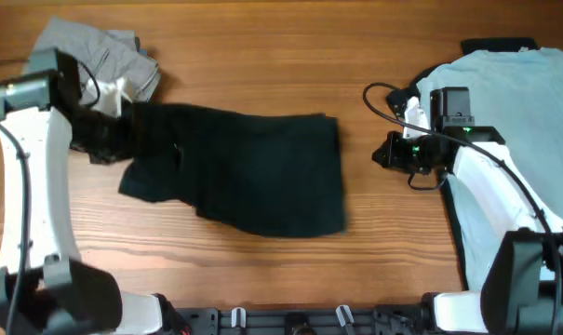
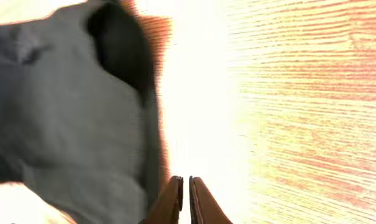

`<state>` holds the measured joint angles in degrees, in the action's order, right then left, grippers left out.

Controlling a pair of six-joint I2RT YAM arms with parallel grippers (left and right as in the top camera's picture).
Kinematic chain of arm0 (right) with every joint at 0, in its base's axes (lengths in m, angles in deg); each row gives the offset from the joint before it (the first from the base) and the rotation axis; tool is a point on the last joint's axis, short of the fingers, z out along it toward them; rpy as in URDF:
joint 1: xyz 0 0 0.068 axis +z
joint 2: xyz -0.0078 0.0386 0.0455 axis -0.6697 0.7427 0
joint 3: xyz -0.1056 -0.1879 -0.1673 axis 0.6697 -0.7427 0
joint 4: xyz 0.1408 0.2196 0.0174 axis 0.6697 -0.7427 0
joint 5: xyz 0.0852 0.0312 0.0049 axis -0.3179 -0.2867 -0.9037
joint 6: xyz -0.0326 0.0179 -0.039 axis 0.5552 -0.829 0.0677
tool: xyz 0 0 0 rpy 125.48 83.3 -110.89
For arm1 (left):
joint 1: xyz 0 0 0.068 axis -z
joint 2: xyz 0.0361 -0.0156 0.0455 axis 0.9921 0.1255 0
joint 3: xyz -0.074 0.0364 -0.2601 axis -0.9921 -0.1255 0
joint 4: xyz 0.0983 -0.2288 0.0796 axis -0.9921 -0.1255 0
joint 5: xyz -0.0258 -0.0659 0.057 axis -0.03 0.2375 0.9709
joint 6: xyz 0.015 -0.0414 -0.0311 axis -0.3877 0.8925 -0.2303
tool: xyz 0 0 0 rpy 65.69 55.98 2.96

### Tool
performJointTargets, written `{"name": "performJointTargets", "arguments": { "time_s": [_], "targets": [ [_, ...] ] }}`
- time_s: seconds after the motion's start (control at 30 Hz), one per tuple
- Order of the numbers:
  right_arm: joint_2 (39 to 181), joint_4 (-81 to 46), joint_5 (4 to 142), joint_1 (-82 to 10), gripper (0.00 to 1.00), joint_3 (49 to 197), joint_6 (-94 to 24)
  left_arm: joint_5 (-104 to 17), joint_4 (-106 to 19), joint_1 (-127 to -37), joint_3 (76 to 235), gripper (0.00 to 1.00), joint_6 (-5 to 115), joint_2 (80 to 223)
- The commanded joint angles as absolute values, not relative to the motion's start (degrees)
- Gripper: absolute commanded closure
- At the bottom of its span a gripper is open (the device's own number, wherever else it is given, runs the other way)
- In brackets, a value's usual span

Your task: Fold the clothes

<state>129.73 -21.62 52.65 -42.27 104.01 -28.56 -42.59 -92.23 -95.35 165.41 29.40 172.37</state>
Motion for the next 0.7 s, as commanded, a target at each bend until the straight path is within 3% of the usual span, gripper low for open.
{"name": "performJointTargets", "arguments": {
  "time_s": [0.0, 0.23, 0.3, 0.33, 0.37, 0.4, 0.5, 0.57, 0.67],
  "targets": [
    [129.10, -21.53, 52.81, -41.90, 0.91, 104.69, -28.78, -40.44, -89.76, -87.85, 168.30, 0.96, 35.02, 172.35],
    [129.10, -21.35, 52.81, -41.90, 0.91, 104.69, -28.80, -35.48, -79.40, -64.55, 168.25, 0.96, 46.93, 188.54],
    [129.10, -21.33, 52.81, -41.90, 0.91, 104.69, -28.80, -35.70, -76.48, -59.55, 168.25, 0.91, 49.97, 192.50],
    [129.10, -21.33, 52.81, -41.90, 0.91, 104.69, -28.78, -35.66, -75.56, -57.47, 168.25, 0.76, 51.35, 193.90],
    [129.10, -21.33, 52.81, -41.90, 0.91, 104.69, -28.80, -35.68, -74.01, -53.84, 168.25, 0.55, 54.01, 196.08],
    [129.10, -21.33, 52.81, -41.90, 0.90, 104.69, -28.80, -35.68, -73.15, -51.76, 168.25, 0.00, 54.34, 196.98],
    [129.10, -21.33, 52.79, -41.90, 0.64, 104.69, -28.67, -35.09, -73.98, -49.38, 169.50, 0.00, 54.41, 196.89],
    [129.07, -21.33, 51.91, -41.88, 0.60, 104.69, -28.05, -36.09, -79.84, -51.83, 174.90, 0.00, 54.32, 195.71],
    [129.07, -21.57, 38.29, -41.24, 0.60, 104.71, -19.64, -32.73, -88.58, -57.69, 184.36, 0.00, 52.18, 192.06]
  ]
}}
